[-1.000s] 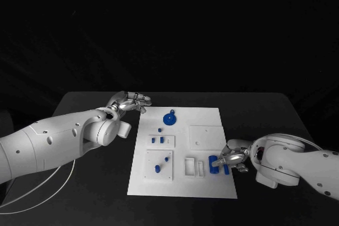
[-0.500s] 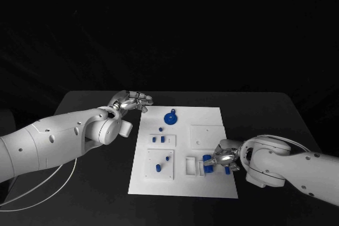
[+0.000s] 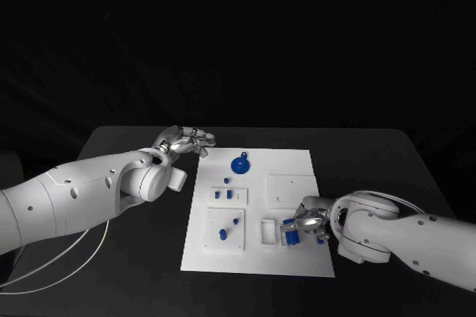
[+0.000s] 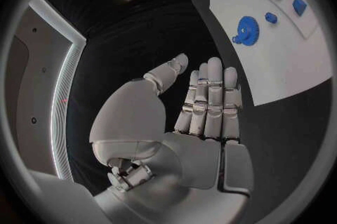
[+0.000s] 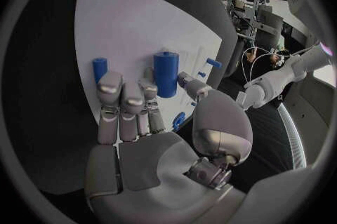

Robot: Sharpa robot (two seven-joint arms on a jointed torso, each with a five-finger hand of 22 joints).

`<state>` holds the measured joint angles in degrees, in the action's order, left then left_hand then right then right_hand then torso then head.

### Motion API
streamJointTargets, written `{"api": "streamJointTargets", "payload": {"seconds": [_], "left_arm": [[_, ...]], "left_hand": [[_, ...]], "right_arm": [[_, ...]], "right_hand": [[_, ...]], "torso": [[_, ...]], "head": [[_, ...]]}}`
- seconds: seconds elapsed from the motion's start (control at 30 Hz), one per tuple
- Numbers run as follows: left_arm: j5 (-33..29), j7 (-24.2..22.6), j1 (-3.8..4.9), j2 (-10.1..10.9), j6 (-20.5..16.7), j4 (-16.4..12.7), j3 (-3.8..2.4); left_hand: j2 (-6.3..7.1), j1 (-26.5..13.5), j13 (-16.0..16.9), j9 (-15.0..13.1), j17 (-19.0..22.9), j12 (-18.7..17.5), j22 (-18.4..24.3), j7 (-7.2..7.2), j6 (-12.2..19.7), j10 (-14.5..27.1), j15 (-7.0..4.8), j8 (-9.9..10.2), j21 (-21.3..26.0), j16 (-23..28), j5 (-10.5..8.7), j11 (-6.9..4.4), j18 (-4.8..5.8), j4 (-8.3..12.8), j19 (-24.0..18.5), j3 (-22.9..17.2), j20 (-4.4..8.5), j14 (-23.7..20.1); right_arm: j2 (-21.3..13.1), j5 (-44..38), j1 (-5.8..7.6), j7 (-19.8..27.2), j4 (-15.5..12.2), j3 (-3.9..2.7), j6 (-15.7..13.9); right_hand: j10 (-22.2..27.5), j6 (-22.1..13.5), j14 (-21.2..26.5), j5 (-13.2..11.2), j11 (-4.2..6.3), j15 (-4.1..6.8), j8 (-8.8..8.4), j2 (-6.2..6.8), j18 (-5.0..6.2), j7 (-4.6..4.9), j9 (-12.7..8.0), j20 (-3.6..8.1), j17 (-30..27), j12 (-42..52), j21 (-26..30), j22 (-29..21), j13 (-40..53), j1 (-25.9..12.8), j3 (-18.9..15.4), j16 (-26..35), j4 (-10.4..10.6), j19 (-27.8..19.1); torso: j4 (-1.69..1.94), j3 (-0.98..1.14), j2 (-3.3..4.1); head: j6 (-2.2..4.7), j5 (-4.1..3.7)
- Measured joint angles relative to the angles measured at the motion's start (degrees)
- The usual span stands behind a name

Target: Assemble the parts on the task board

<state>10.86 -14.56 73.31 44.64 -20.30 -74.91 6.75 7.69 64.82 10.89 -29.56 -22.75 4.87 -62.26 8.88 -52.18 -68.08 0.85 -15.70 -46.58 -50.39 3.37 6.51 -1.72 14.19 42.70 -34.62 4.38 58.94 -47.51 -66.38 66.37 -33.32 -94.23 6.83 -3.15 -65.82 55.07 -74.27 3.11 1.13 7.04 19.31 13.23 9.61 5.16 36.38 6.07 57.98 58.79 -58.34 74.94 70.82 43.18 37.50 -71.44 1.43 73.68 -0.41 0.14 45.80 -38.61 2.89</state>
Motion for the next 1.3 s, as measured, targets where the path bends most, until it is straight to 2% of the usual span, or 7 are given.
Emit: {"api": "streamJointTargets", "payload": {"seconds": [0.23,0.3,0.43,0.6,0.77,1.1,1.3], "left_arm": [[0.0,0.0,0.00,0.1,0.0,0.0,0.00],[0.0,0.0,0.00,0.1,0.0,0.0,0.00],[0.0,0.1,0.00,0.1,0.0,0.0,0.00],[0.0,0.1,0.00,0.1,0.0,0.0,0.00],[0.0,0.1,0.00,0.0,0.0,0.1,0.00],[0.0,0.1,0.01,-0.1,0.0,0.0,0.00],[0.0,0.1,0.01,-0.1,0.0,-0.1,0.00]], "left_hand": [[0.00,0.0,-0.1,0.0,0.0,0.0,0.0,0.00,0.0,0.0,0.00,0.0,0.0,0.0,0.00,0.00,0.00,0.0,0.0,0.0,0.00,0.0],[0.00,0.0,-0.1,0.0,0.0,0.0,0.0,0.00,0.0,0.0,0.00,0.0,0.0,0.0,0.00,0.00,0.01,0.0,0.0,0.0,0.00,0.0],[0.00,0.0,0.0,0.0,0.0,0.0,0.0,0.00,0.0,0.0,0.00,0.0,0.0,0.0,0.00,0.00,0.01,0.0,0.0,0.0,0.00,0.0],[0.00,0.0,0.0,0.0,-0.1,0.0,0.0,0.00,0.0,0.0,0.00,0.0,0.0,0.0,0.00,0.00,0.02,0.0,0.0,0.0,0.00,0.0],[0.00,0.0,0.0,0.0,-0.1,0.0,0.0,0.00,0.0,0.0,0.00,0.0,0.0,0.0,0.00,0.00,0.04,0.0,0.0,0.0,0.00,0.0],[0.00,0.0,0.0,0.0,-0.1,0.0,0.0,0.00,0.0,0.0,0.00,-0.2,0.0,0.0,0.00,0.00,0.16,-0.3,0.0,0.0,0.00,0.0],[0.00,0.0,-0.1,0.0,-0.2,0.0,-0.1,0.00,0.0,0.0,0.00,-0.2,0.0,0.2,0.00,0.00,0.40,-0.3,0.0,0.0,0.00,0.0]], "right_arm": [[-0.7,0.6,-0.12,0.5,-0.6,0.06,-0.8],[-1.1,0.9,-0.14,0.7,-1.0,0.08,-1.0],[-2.5,1.9,-0.08,0.8,-2.0,0.17,-1.4],[-3.1,4.2,1.41,0.7,-3.2,0.23,-1.4],[-2.4,7.2,2.71,0.8,-3.8,0.03,-1.5],[1.6,11.0,2.74,0.7,-1.8,0.13,-1.5],[3.5,11.8,2.75,0.5,0.4,0.62,-1.5]], "right_hand": [[0.0,0.0,0.0,0.0,0.00,-0.01,-1.20,-2.66,0.00,0.02,-0.1,0.11,0.2,0.0,-0.7,0.0,0.0,2.7,2.0,0.0,-3.2,-0.1],[-0.3,0.2,0.0,-0.1,0.01,-0.01,-1.24,-3.48,-0.06,0.16,-2.0,0.17,0.2,0.0,-0.8,0.0,0.0,2.8,2.9,0.0,-4.1,-0.2],[-0.5,1.4,-0.1,-0.2,0.10,0.13,-1.32,-4.77,-0.30,-0.03,-2.3,-0.23,0.3,0.0,-1.2,0.0,-0.2,2.3,3.8,0.0,-5.7,-0.6],[-0.9,1.7,-0.2,-0.2,0.11,0.22,-1.40,-5.66,-0.32,-0.26,-2.3,-0.24,0.4,0.0,-1.6,0.0,-0.2,1.5,3.9,0.0,-6.5,-0.6],[-1.2,1.9,-0.3,-0.3,0.31,0.22,-1.40,-6.15,-0.33,-0.45,-2.3,-0.24,0.5,0.0,-1.8,0.0,-0.3,1.0,3.9,0.0,-6.9,-0.6],[-1.2,2.1,-0.3,-0.3,0.31,0.20,-1.36,-5.86,-0.33,-0.64,-2.5,-0.44,0.6,0.0,-1.9,0.0,-0.3,-0.7,3.7,0.0,-7.3,-0.8],[-1.1,2.1,-0.3,-0.3,0.31,0.19,-1.35,-5.63,-0.33,-0.64,-2.6,-0.44,0.6,0.0,-1.9,0.0,-0.3,-0.9,3.6,0.0,-7.4,-0.8]], "torso": [[-0.02,0.03,-0.02],[-0.02,0.03,-0.02],[-0.03,0.03,-0.03],[-0.07,0.03,-0.05],[-0.07,0.03,-0.05],[0.03,-0.03,-0.01],[0.13,-0.12,0.02]], "head": [[-0.02,0.02],[-0.03,0.05],[-0.03,0.10],[-0.04,0.15],[0.02,0.16],[-0.04,0.07],[-0.15,0.14]]}}
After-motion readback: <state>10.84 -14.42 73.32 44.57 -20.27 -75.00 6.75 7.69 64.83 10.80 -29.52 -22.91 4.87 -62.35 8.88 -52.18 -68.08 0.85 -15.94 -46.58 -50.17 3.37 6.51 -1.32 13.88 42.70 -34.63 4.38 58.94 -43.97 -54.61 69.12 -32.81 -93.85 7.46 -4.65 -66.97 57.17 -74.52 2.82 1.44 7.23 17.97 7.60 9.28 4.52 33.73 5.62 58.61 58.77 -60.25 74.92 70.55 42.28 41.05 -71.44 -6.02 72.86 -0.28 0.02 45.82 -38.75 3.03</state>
